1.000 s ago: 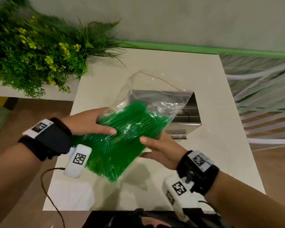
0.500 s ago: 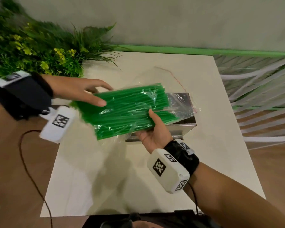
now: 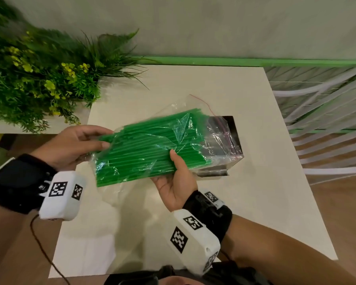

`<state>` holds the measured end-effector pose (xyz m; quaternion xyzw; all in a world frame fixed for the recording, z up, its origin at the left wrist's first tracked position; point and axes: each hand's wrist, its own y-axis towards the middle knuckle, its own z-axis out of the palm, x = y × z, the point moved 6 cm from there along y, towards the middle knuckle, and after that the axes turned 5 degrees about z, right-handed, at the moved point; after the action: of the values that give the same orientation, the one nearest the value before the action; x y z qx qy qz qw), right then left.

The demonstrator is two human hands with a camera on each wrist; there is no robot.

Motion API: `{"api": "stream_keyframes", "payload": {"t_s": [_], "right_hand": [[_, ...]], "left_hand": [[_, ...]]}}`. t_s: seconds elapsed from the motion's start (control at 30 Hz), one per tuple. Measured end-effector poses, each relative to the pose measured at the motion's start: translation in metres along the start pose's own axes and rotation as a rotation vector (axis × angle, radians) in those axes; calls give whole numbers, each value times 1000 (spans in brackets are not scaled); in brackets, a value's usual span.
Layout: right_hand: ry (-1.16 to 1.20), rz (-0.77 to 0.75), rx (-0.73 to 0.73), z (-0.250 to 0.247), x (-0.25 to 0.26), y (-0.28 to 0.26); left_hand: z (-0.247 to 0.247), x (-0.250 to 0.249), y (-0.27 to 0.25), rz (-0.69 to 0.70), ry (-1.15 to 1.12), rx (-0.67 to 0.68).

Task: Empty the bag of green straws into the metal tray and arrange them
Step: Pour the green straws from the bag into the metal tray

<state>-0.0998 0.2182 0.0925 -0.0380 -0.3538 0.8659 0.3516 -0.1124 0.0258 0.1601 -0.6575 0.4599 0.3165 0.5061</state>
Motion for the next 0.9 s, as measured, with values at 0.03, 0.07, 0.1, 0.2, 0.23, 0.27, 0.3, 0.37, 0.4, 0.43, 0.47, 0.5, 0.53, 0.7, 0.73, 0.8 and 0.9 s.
{"api": "stream_keyframes", "payload": {"t_s": [0.03,0.07,0.1,0.2,0.23,0.27,0.3,0.37,0.4,0.43,0.47,0.5,0.53,0.7,0.73,0.8,0.9], "right_hand": [[-13,2,-1,-1,-1,-1],[-21,3,1,-2,-2,-3],[-27,7,4,-4,-2,-4],[-35,11,11,-7,-2,-8],[-35,5,8,-9,-2,-9],[-36,-1,3,-10,-2,-10],[-42,-5,1,-11,-2,-11],[-58,0,9,-13,-3,-14],[-64,8,16,-13,-4,-16],[-71,16,19,-13,-5,-18],[-77,19,20,-13,-6,-19],[-81,20,20,-14,-8,-19],[-79,21,24,-14,-9,-19],[-57,28,103,0,-1,-16],[-48,34,120,6,3,-15],[10,45,137,16,9,-10],[126,58,136,27,15,-1]], "left_hand": [[1,-5,-1,0,8,14],[1,-7,-2,-1,-10,26],[3,-10,-1,6,-43,48],[4,-13,-1,48,-106,47],[3,-10,0,51,-120,45],[1,-6,0,40,-134,41],[0,-3,0,28,-141,41],[-6,11,2,-1,-124,50],[-8,17,2,-42,-109,59],[-7,17,1,-58,-92,62],[-10,20,2,-62,-59,60],[-11,19,3,-49,-39,72],[-13,20,4,-51,-26,74],[-17,-6,7,-74,68,137],[-17,-14,10,-57,94,155],[-15,-30,16,-28,143,187],[-10,-58,20,5,266,225]]}}
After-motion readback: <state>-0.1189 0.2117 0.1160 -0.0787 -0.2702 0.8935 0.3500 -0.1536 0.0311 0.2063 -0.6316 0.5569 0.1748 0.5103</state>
